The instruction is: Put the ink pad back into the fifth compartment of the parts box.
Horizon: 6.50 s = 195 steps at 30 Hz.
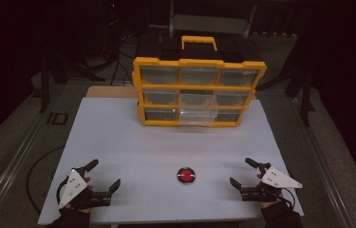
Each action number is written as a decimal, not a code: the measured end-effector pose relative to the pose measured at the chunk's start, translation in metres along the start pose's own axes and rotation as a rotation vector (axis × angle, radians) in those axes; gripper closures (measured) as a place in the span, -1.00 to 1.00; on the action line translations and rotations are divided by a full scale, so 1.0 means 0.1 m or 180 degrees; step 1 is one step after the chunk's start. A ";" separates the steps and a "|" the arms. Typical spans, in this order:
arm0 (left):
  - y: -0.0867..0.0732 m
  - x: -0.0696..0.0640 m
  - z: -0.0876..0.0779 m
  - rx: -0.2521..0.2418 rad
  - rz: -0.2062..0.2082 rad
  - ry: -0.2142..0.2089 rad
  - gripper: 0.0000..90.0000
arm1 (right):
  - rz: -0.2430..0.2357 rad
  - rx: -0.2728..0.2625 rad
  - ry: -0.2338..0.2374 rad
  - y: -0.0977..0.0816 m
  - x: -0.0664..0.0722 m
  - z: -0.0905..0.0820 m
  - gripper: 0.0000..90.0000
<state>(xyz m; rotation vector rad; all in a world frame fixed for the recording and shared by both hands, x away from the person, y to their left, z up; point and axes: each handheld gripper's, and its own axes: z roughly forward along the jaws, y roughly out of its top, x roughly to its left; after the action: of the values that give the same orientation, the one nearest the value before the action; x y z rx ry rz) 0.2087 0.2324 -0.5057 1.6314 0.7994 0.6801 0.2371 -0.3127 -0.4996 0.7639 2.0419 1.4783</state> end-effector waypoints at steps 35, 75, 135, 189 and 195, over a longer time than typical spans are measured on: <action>0.00 -0.01 0.00 -0.0040 -0.0041 -0.0013 -1.00 | 0.0074 0.0167 0.0117 0.10 0.07 -0.02 -0.80; 0.00 -0.02 0.00 -0.0034 -0.0009 -0.0038 -1.00 | -0.0211 0.0158 0.0160 0.93 0.04 -0.10 -0.83; -0.01 -0.02 0.03 -0.0011 -0.0038 -0.0080 -1.00 | -0.0320 0.0613 0.0971 0.79 0.50 0.98 -0.81; -0.03 -0.01 0.04 -0.0015 -0.0088 -0.0118 -1.00 | -0.0561 0.1449 0.1271 0.24 0.59 1.58 -0.51; -0.03 -0.01 0.04 -0.0013 -0.0085 -0.0120 -1.00 | -0.0568 0.1475 0.1289 0.25 0.59 1.60 -0.46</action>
<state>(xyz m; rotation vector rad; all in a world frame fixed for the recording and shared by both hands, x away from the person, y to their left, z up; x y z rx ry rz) 0.2113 0.2298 -0.5094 1.6224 0.7906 0.6301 0.3078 -0.1575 -0.5257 0.4497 2.7353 1.1373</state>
